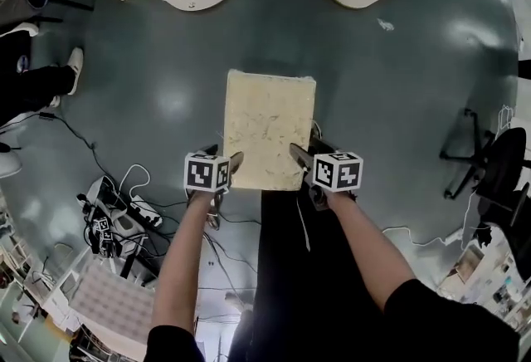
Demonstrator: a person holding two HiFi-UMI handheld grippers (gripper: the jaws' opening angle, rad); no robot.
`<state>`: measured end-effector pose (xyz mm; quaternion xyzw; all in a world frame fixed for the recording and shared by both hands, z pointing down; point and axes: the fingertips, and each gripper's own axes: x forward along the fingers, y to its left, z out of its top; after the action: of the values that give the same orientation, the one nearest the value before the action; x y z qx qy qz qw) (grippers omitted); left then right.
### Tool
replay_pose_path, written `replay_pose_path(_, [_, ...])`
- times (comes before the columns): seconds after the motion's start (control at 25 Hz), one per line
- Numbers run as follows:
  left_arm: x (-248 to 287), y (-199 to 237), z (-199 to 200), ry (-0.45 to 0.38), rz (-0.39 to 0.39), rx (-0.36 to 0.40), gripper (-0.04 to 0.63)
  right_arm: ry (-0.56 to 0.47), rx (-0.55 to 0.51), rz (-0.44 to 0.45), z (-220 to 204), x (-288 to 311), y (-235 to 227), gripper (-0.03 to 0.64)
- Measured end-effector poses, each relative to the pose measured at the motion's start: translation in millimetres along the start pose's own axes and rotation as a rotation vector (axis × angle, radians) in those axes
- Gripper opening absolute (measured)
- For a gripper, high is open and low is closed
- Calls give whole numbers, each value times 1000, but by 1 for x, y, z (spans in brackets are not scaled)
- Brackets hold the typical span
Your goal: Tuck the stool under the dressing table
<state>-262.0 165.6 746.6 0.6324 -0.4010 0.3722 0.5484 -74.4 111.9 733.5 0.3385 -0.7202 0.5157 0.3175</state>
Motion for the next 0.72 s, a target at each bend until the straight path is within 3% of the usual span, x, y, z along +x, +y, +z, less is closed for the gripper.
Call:
replay_pose_path(0.16, [22, 3, 19, 22, -56, 20, 404, 32, 84, -31, -12, 24, -27, 288])
replay_pose_path(0.32, [37, 16, 33, 18, -77, -15, 492, 43, 169, 2, -15, 40, -41, 305])
replay_pose_path(0.6, [67, 19, 34, 59, -84, -30, 516, 67, 198, 60, -12, 63, -45, 313])
replay_pose_path(0.72, [71, 19, 30, 70, -128, -67, 527, 87, 209, 94, -14, 67, -45, 332])
